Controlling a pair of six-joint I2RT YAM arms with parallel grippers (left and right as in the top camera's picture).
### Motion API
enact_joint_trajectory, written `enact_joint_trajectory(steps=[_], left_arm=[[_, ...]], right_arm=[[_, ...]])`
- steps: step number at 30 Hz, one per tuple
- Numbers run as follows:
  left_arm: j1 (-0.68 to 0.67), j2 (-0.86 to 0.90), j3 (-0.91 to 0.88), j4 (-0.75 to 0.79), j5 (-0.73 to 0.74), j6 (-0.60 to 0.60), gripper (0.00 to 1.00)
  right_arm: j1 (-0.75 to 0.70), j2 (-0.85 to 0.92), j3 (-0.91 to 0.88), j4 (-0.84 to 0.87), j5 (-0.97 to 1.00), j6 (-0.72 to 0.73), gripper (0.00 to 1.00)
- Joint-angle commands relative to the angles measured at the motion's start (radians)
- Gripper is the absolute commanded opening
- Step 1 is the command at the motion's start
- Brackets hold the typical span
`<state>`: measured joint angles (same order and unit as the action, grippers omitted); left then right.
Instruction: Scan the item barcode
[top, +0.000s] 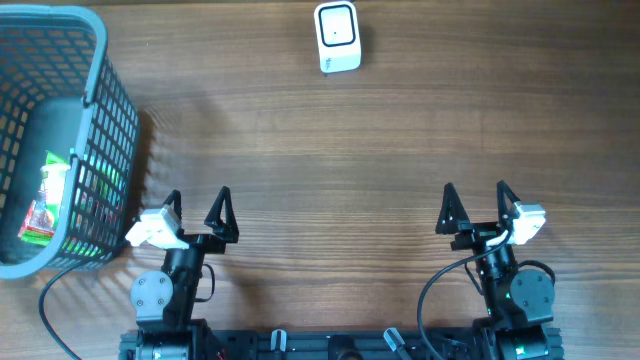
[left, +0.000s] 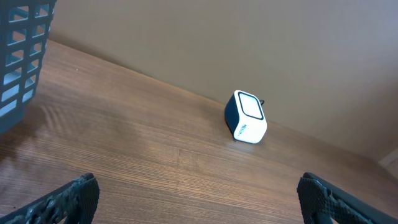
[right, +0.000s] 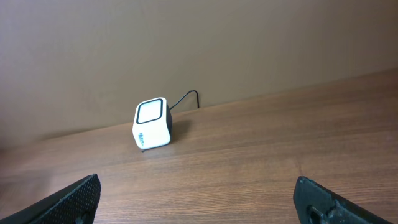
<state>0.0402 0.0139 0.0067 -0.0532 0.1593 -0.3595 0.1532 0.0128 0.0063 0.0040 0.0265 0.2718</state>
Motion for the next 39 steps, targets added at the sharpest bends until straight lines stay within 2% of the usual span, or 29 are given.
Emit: enact_joint_trajectory(steps=[1,7,11,14,18,22,24,27,29,30,32,34,36,38,39], left_arm=[[-0.005,-0.008,-0.001,-0.018,-0.097,0.015,1.0],[-0.005,-0.008,-0.001,-0.01,-0.089,0.004,1.0],[-0.005,-0.008,0.006,-0.012,0.021,0.004,1.0],[-0.005,-0.005,0.111,-0.139,0.114,-0.013,1.0],[-0.005,0.074,0.404,-0.407,0.144,-0.018,1.0],[-0.005,0.326,0.822,-0.695,0.184,0.047,1.0],[-0.005,0.537,1.12,-0.922,0.188,0.123,1.0],[-0.005,0.854,1.532,-1.262,0.095,0.175,1.0],[-0.005,1.082,1.802,-1.421,0.011,0.174,1.0],[-0.005,1.157,1.88,-1.429,0.007,0.173,1.0],[-0.005,1.254,1.962,-1.429,0.006,0.173,1.0],[-0.005,1.327,1.996,-1.404,-0.064,0.174,1.0],[-0.001,1.371,1.996,-1.383,-0.219,0.226,1.0],[0.033,1.4,1.996,-1.394,-0.395,0.208,1.0],[0.062,1.405,1.996,-1.401,-0.437,0.191,1.0]], right_arm=[[-0.006,-0.005,-0.001,0.004,-0.009,0.001,1.0],[-0.006,-0.005,-0.001,0.004,-0.009,0.001,1.0],[-0.006,-0.005,-0.001,0.004,-0.01,0.001,1.0],[-0.006,-0.005,-0.001,0.004,-0.009,0.001,1.0],[-0.006,-0.005,-0.001,0.004,-0.01,0.001,1.0],[-0.006,-0.005,-0.001,0.004,-0.01,0.001,1.0],[-0.006,-0.005,-0.001,0.004,-0.009,0.001,1.0],[-0.006,-0.005,-0.001,0.004,-0.01,0.001,1.0],[-0.006,-0.005,-0.001,0.004,-0.01,0.001,1.0],[-0.006,-0.005,-0.001,0.004,-0.009,0.001,1.0],[-0.006,-0.005,-0.001,0.004,-0.009,0.001,1.0],[-0.006,-0.005,-0.001,0.004,-0.01,0.001,1.0],[-0.006,-0.005,-0.001,0.004,-0.009,0.001,1.0],[-0.006,-0.005,-0.001,0.004,-0.01,0.001,1.0],[-0.006,-0.005,-0.001,0.004,-0.01,0.001,1.0]])
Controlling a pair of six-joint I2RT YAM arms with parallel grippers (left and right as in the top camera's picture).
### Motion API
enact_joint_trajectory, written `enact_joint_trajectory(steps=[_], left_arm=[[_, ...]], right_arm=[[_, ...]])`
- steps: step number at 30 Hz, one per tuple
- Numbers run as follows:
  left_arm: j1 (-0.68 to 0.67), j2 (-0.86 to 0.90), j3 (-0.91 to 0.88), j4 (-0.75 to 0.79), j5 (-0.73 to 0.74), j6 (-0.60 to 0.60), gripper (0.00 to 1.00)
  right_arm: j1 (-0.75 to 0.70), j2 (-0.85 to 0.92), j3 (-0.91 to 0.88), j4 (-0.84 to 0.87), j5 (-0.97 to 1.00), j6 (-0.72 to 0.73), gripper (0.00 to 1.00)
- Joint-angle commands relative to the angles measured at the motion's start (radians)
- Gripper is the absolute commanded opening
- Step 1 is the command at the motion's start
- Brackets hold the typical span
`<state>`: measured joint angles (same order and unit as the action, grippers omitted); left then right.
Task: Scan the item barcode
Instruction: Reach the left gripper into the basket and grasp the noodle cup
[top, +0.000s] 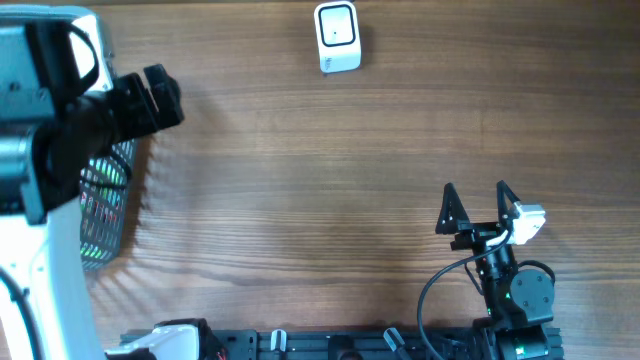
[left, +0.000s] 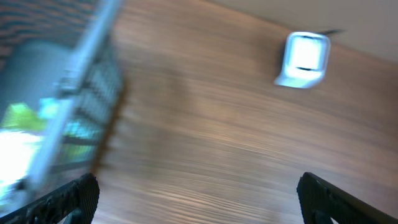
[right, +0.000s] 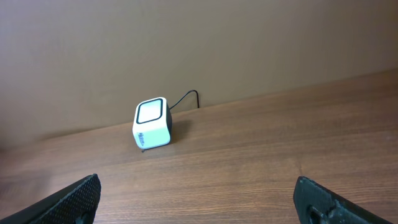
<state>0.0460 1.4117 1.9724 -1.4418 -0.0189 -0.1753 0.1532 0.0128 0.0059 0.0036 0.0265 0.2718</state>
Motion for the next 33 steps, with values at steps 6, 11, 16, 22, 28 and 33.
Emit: enact_joint_trajectory(steps=[6,11,16,22,28,33], left_arm=[[0.283,0.023,0.021,-0.01,-0.309,0.045,1.0],[0.411,0.098,0.018,-0.014,-0.266,0.041,1.0],[0.484,0.163,-0.135,0.029,-0.261,0.112,1.0],[0.544,0.202,-0.341,0.161,-0.061,0.385,1.0],[0.611,0.307,-0.368,0.185,0.093,0.488,1.0],[0.632,0.381,-0.368,0.213,0.142,0.563,1.0]], right_arm=[[-0.006,-0.005,-0.001,0.005,-0.01,0.001,1.0],[-0.006,-0.005,-0.001,0.005,-0.01,0.001,1.0],[-0.006,-0.005,-0.001,0.005,-0.01,0.001,0.99],[-0.006,-0.005,-0.001,0.005,-0.009,0.001,1.0],[-0.006,-0.005,-0.001,0.005,-0.009,0.001,1.0],[-0.006,-0.005,-0.001,0.005,-0.01,0.001,1.0]])
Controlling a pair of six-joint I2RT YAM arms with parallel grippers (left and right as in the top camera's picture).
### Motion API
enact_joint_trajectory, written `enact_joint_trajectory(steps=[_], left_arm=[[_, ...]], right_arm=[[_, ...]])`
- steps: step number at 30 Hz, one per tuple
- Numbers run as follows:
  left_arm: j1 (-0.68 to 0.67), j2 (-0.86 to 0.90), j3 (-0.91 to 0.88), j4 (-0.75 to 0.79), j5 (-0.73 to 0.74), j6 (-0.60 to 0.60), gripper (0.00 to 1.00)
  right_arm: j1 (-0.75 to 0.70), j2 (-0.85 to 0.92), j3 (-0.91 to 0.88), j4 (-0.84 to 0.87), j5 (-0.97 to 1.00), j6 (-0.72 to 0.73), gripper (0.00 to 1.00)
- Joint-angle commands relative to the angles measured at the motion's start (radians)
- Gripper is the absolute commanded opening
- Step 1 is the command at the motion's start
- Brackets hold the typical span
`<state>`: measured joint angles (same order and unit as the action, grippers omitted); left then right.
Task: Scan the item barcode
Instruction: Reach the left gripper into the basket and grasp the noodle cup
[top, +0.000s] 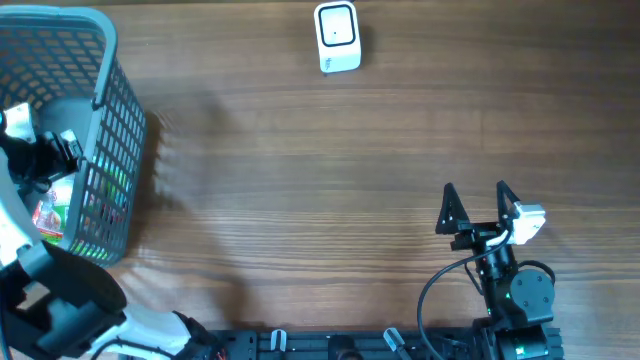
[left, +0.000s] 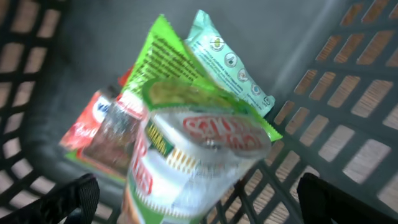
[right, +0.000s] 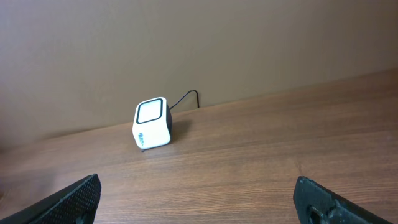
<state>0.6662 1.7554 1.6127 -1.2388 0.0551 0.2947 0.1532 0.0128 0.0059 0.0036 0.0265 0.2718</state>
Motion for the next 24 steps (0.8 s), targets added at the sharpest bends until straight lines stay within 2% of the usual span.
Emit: enact_joint_trajectory(steps=[1,10,17,21,24], left_arm=[[0.012,0.049,-0.008,0.018,0.067,0.096,1.0],[0.032,0.159,-0.011,0.028,0.06,0.123,1.0],[0.063,0.176,-0.012,0.031,0.06,0.117,1.0],[0.081,0.175,0.032,0.085,0.06,0.021,1.0],[0.091,0.174,0.112,0.052,0.06,0.011,1.0]], right_arm=[[-0.006,-0.005,-0.001,0.005,-0.01,0.001,1.0],[-0.006,-0.005,-0.001,0.005,-0.01,0.001,1.0],[-0.006,-0.005,-0.001,0.005,-0.01,0.001,1.0],[-0.006,-0.005,-0.001,0.005,-0.01,0.001,1.0],[-0.006,-0.005,-0.001,0.005,-0.01,0.001,1.0]])
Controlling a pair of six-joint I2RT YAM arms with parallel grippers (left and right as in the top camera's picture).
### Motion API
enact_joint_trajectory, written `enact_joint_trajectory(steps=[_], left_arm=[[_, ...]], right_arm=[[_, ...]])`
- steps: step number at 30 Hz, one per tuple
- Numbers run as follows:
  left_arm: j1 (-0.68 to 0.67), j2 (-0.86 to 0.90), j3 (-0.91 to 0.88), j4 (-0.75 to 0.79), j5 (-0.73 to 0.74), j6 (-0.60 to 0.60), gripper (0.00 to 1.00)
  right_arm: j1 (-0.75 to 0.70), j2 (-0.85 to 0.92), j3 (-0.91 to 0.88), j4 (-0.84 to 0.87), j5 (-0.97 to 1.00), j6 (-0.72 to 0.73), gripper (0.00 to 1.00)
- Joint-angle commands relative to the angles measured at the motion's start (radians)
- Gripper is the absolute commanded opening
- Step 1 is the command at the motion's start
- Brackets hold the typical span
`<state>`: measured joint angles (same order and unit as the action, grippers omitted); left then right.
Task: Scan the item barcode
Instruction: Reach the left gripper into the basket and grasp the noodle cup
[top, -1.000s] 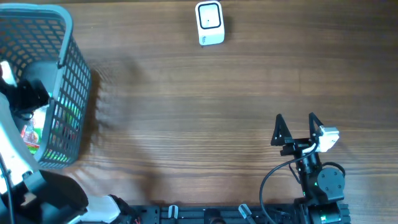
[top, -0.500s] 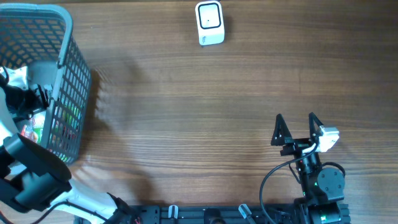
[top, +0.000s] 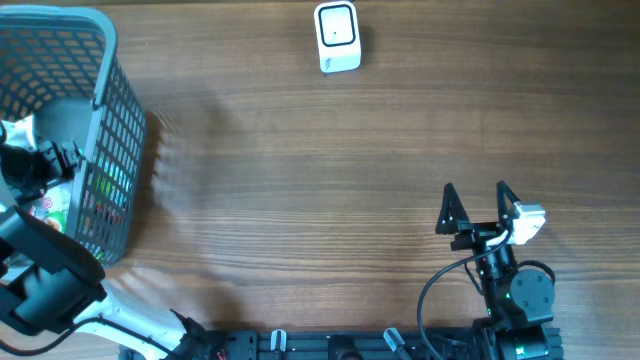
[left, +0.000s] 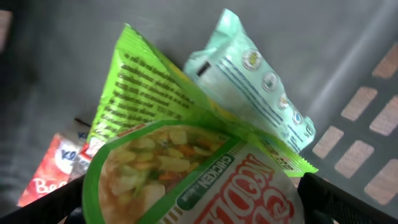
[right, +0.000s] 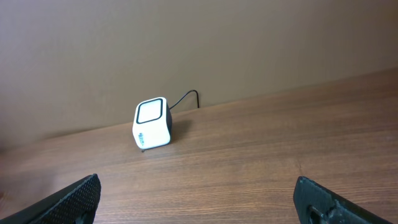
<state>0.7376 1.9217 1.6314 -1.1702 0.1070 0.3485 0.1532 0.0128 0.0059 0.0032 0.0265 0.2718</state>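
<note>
My left gripper (left: 196, 211) is down inside the grey mesh basket (top: 110, 120), open, with its fingers (left: 348, 200) on either side of a noodle cup (left: 186, 180) with a green-rimmed lid. Whether they touch the cup cannot be told. Behind the cup lie a bright green packet (left: 146, 93), a mint-green packet (left: 249, 71) and a red packet (left: 40, 177). The white barcode scanner (top: 337, 37) stands at the far edge of the table, also seen as the scanner (right: 152, 123) from the right. My right gripper (top: 473, 205) rests open near the front edge.
The basket walls (left: 367, 143) close in around the left gripper. The scanner's black cable (right: 185, 98) runs back to the brown wall. Wooden table (top: 330, 180) stretches between the basket and the scanner.
My left gripper has dropped lower into the basket. The noodle cup now fills the bottom of its view and sits between the open fingers. The right arm has not moved.
Both grippers rested open at the front edge of the table. Then the left arm was raised beside the basket. Then it was inside the basket above the noodle cup and packets, and now it straddles the cup. The right arm stayed still throughout.
</note>
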Motion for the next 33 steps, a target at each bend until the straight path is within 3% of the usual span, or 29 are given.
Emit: enact_joint_trajectory(steps=[1,14,22,26,27,31,33], left_arm=[[0.02,0.007,0.115,-0.031,0.008,-0.043,1.0],[0.019,0.006,0.128,-0.233,-0.006,-0.042,1.0],[0.019,0.007,-0.088,-0.074,-0.097,-0.042,1.0],[0.019,0.004,-0.096,-0.016,-0.098,-0.042,1.0],[0.019,0.005,-0.086,-0.014,-0.101,-0.042,0.99],[0.019,0.004,-0.018,-0.02,-0.096,-0.043,0.77],[0.019,0.0,0.034,-0.034,-0.089,-0.076,0.71]], right_arm=[[-0.006,-0.005,-0.001,0.005,-0.009,0.001,1.0],[-0.006,-0.005,-0.001,0.005,-0.01,0.001,0.99],[-0.006,-0.005,-0.001,0.005,-0.01,0.001,1.0],[-0.006,-0.005,-0.001,0.005,-0.009,0.001,1.0],[-0.006,-0.005,-0.001,0.005,-0.01,0.001,1.0],[-0.006,-0.005,-0.001,0.005,-0.01,0.001,1.0],[-0.006,-0.005,-0.001,0.005,-0.01,0.001,1.0]])
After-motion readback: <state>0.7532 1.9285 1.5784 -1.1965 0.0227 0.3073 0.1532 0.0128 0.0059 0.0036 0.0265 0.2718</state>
